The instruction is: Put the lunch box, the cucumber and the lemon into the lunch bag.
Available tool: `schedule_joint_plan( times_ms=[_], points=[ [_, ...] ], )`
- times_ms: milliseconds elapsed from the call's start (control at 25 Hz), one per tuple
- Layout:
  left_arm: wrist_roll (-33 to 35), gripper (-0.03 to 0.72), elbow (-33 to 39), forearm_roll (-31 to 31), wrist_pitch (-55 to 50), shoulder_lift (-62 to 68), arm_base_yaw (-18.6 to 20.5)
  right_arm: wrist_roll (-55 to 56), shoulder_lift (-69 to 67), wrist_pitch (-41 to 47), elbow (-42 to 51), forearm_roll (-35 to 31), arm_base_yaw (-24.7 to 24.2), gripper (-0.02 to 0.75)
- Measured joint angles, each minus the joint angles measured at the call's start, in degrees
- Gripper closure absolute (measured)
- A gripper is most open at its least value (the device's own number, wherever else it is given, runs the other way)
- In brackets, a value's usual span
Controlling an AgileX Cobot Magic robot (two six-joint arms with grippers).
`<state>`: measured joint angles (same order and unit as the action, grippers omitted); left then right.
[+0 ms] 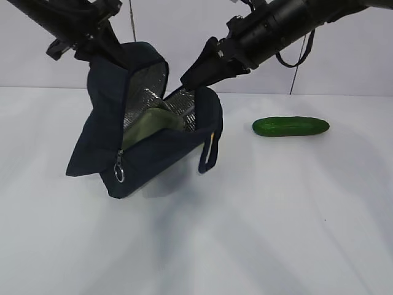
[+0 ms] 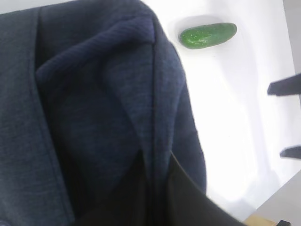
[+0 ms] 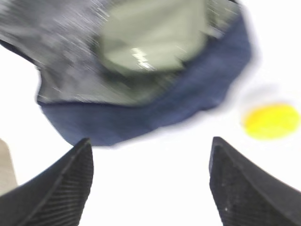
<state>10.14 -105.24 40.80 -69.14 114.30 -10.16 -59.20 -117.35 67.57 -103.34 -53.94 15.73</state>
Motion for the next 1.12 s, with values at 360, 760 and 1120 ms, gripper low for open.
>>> schedule_joint_plan(
  times_ms=[360,760,1120],
  points=[
    [1.01,0.680,0.00,-0.33,-0.11,-2.91,3.74,10.93,0.08,2.37,-9.07,16.77,0.00,0.164],
    [2.17,0.680,0.00,-0.66,-0.56,-3.02,3.74,32.84,0.12,0.08,-9.71,50.34,0.00,0.165],
    [2.73,0.680,0.00,-0.55,-0.74,-3.02,3.74,24.45,-4.71,-1.85,-9.81,66.47,0.00,0.165]
  ],
)
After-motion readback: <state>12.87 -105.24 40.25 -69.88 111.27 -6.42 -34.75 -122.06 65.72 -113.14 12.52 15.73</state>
